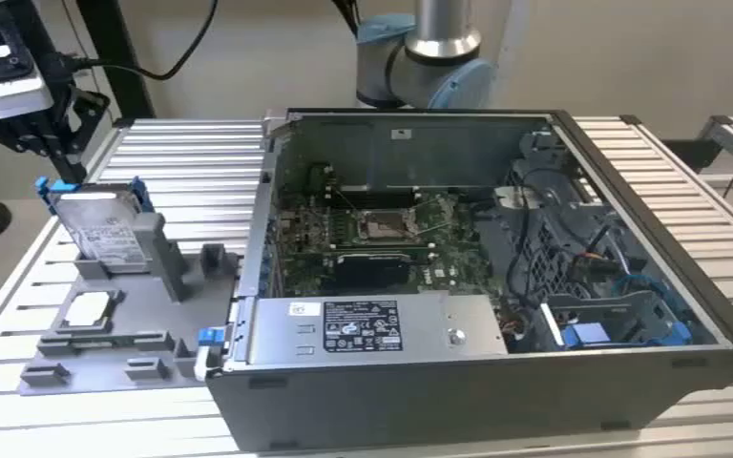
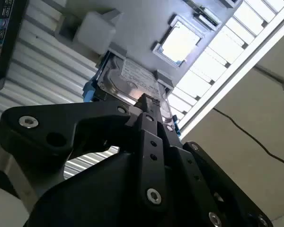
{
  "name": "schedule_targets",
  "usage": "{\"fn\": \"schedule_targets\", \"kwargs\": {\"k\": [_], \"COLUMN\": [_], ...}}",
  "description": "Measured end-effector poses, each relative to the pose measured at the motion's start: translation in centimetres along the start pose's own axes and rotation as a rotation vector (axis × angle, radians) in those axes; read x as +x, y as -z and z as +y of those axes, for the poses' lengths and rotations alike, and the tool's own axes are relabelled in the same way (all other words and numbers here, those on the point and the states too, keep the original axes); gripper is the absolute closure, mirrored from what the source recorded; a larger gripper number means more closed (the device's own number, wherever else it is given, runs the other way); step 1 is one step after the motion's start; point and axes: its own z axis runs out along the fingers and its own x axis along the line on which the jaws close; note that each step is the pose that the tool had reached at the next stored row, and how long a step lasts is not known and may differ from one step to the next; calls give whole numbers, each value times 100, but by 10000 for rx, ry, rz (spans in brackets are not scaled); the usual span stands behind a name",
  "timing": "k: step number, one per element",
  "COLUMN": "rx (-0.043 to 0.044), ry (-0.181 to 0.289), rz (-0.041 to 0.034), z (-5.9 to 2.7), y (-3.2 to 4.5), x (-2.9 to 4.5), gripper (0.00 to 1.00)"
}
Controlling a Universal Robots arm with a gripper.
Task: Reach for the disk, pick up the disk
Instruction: 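Reach for the disk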
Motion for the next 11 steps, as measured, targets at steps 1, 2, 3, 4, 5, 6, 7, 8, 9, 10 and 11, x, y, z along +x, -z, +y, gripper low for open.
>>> {"fn": "schedule_targets", "kwargs": {"k": [1,2,3,4,5,6,7,8,9,10,11], "rx": [0,0,0,0,0,0,0,0,0,0,0], "ry": [-1,-1,-1,-1,0,0,-1,0,0,-1,-1], "rz": [0,0,0,0,0,0,0,0,0,0,0], "z": [0,0,0,0,0,0,0,0,0,0,0], "y": [0,0,0,0,0,0,0,0,0,0,0], "x": [0,0,0,0,0,0,0,0,0,0,0], "gripper": [100,100,100,100,100,100,100,100,100,100,100]}}
